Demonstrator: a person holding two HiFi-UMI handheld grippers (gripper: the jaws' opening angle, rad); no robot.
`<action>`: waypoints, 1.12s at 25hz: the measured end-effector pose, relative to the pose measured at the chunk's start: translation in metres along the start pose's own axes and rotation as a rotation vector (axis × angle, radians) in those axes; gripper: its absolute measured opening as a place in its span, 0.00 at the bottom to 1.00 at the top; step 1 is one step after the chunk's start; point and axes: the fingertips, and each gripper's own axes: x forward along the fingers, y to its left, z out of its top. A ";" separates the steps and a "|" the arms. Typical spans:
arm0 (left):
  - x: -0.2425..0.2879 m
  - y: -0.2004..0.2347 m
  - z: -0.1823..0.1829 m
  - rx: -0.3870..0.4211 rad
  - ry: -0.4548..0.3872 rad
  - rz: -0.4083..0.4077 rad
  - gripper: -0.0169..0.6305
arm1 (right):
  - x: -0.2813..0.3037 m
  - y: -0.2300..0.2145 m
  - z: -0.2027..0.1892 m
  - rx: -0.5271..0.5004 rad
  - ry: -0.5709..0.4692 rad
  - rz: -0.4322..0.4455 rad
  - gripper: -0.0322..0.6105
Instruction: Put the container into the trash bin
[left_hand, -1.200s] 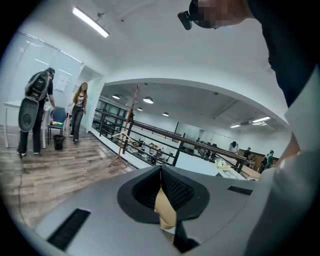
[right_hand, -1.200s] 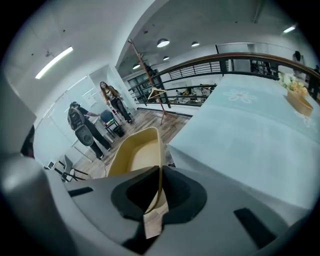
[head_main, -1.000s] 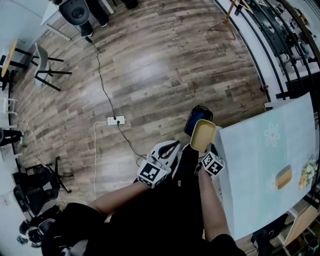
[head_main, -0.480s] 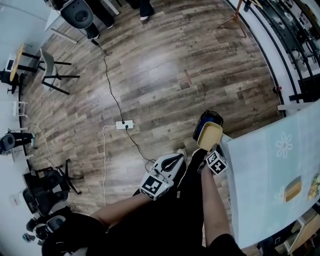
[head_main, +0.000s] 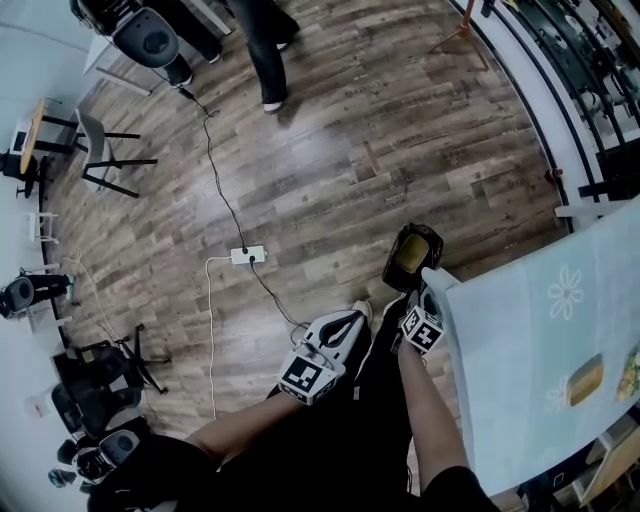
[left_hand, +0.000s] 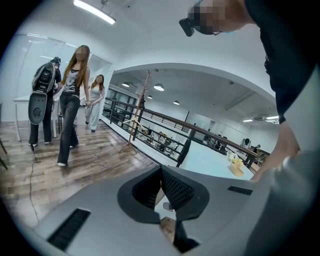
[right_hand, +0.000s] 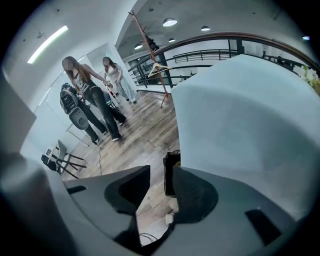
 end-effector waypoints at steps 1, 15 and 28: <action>0.003 -0.001 0.001 -0.001 -0.001 0.001 0.05 | -0.002 -0.002 -0.001 -0.007 0.005 0.004 0.27; -0.009 -0.048 0.034 0.036 -0.106 -0.087 0.05 | -0.082 0.020 0.025 -0.065 -0.083 0.103 0.26; -0.020 -0.110 0.027 0.076 -0.148 -0.278 0.05 | -0.227 0.025 0.016 -0.150 -0.231 0.143 0.11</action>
